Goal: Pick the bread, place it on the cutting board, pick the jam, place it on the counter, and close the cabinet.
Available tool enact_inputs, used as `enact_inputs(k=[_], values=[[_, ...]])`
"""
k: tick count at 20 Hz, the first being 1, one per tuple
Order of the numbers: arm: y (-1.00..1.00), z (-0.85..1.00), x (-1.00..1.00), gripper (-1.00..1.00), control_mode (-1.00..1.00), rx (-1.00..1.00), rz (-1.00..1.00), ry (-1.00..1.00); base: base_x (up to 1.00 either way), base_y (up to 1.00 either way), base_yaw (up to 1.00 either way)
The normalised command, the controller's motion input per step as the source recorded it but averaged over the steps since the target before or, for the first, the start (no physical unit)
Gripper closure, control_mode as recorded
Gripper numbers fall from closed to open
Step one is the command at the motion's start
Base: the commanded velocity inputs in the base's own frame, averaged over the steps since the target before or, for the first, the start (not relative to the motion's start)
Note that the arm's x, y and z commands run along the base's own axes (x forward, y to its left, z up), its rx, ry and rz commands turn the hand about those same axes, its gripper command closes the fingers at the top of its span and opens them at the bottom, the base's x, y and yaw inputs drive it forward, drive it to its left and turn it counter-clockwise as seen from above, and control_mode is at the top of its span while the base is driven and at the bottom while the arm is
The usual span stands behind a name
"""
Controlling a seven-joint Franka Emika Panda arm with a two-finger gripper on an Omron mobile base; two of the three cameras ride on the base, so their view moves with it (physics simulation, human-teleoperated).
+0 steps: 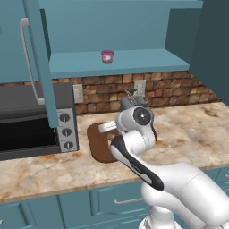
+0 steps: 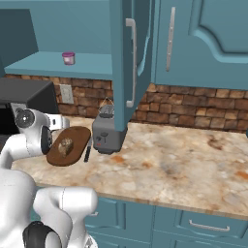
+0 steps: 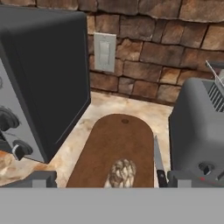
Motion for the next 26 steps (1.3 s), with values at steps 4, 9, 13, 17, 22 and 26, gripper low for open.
enact_inputs(k=[4,9,13,17,22,26], values=[[-0.07,0.16,-0.11,-1.00,-1.00,0.02,0.02,0.00,0.00,0.00,0.00],[-0.10,0.08,-0.10,-1.00,-1.00,0.06,0.01,0.00,0.00,0.00,0.00],[-0.03,0.06,-0.01,-1.00,-1.00,0.06,0.00,0.00,0.00,0.00,0.00],[0.00,0.05,0.00,-1.00,-1.00,0.02,0.00,0.00,0.00,0.00,0.00],[0.00,0.04,-0.02,-1.00,-1.00,0.00,0.00,0.00,0.00,0.00,0.00],[-0.01,0.20,-0.07,-1.00,-1.00,0.00,0.00,0.00,0.00,0.00,0.00]])
